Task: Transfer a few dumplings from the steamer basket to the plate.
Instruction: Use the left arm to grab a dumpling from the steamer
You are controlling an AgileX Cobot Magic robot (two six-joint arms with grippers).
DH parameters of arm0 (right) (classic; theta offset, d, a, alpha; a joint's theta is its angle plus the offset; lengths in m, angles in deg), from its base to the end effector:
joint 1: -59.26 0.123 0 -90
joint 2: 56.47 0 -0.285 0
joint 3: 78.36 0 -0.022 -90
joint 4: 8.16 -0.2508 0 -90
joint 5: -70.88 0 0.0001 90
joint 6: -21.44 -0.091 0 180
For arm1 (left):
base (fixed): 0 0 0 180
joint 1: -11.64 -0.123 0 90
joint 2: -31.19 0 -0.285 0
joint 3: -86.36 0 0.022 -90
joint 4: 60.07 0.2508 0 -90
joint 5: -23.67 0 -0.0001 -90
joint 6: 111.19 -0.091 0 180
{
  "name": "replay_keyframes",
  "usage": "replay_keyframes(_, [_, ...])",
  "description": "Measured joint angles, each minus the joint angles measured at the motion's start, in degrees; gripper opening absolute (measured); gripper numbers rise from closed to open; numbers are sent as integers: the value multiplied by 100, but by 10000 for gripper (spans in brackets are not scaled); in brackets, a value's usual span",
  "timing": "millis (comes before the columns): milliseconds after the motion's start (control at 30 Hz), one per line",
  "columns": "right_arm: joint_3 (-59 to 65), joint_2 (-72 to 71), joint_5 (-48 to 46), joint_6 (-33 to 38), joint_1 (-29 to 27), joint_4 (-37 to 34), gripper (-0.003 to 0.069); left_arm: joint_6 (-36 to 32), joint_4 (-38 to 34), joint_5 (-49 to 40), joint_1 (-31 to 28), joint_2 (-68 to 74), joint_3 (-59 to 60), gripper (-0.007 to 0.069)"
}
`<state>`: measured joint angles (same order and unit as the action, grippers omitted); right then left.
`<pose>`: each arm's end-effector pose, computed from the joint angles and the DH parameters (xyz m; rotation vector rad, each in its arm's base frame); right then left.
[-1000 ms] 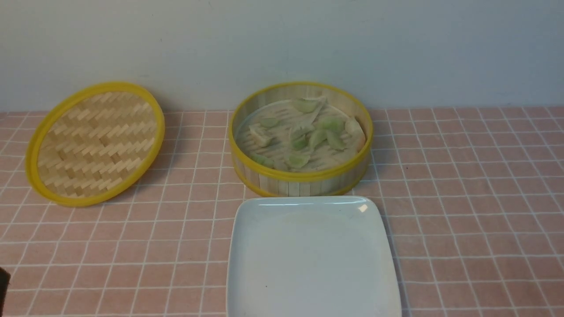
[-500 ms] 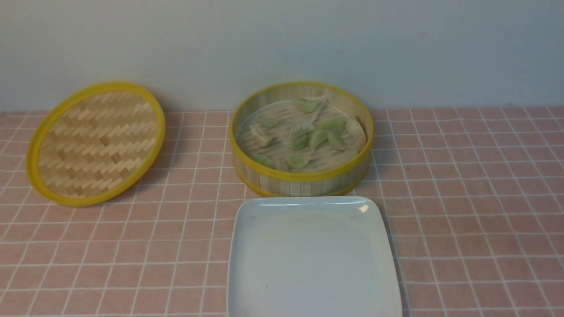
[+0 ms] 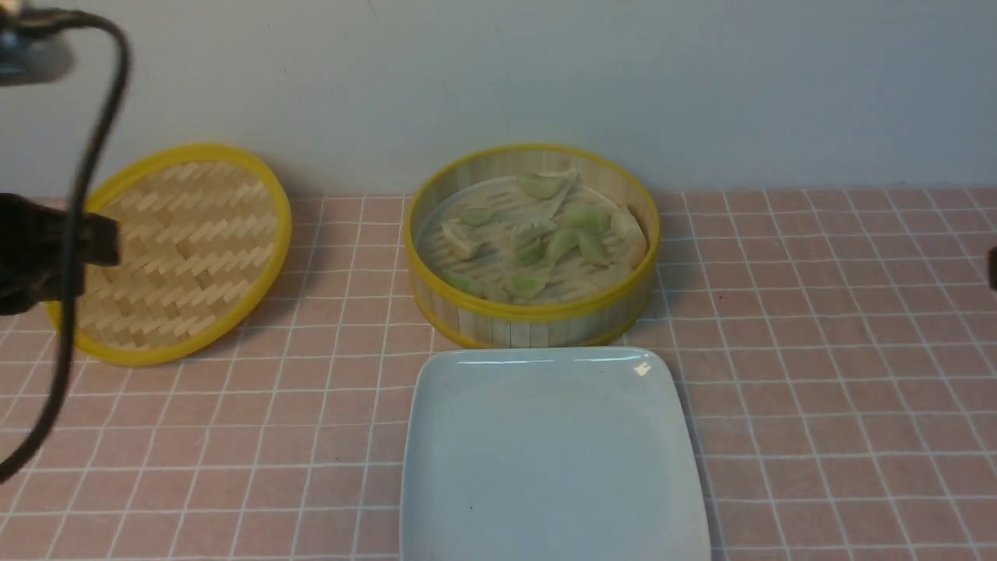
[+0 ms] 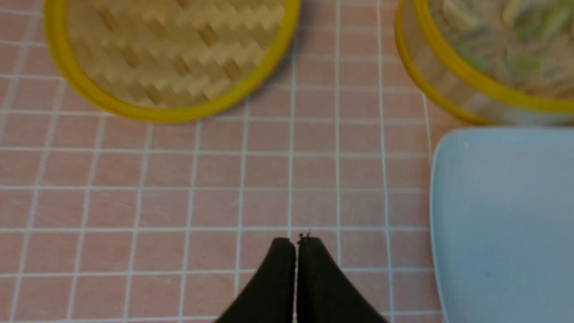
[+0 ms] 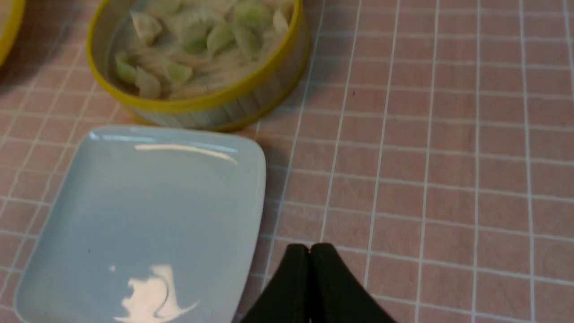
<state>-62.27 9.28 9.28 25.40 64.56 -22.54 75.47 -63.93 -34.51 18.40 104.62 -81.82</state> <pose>0.1792 0.0366 0.3696 -0.1430 2.4852 0.3351 0.2188 -0.0312 0.3659 -0.0187 2.5095 -0.1829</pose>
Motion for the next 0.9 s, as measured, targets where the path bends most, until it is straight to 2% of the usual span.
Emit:
replay_keyframes(100, [-36,328,-104,25,0,-103,-15,-401,-253,-32,352,956,-580,-6])
replay_keyframes(233, [-56,408,-119,35,0,-130,-15,-529,-240,-32,772,1889,-1293,-6])
replay_keyframes(333, [-68,410,-119,35,0,-130,-15,-586,-186,-137,1151,3047,-2379,-6])
replay_keyframes(567, [-67,410,-348,38,0,-154,-15,-1095,-157,-855,1344,4922,-4494,9])
replay_keyframes(667, [-67,410,-479,38,0,-181,-15,-1194,-145,-1136,1344,5717,-5549,69])
replay_keyframes(700, [-67,410,-479,38,0,-181,-15,-1200,-145,-1145,1344,5764,-5549,74])
replay_keyframes(767, [-67,410,-519,32,0,-246,-15,-1291,-134,-1222,1344,6374,-6272,165])
replay_keyframes(900, [-67,410,-519,32,0,-394,-15,-1343,-134,-1098,1344,7014,-6903,328])
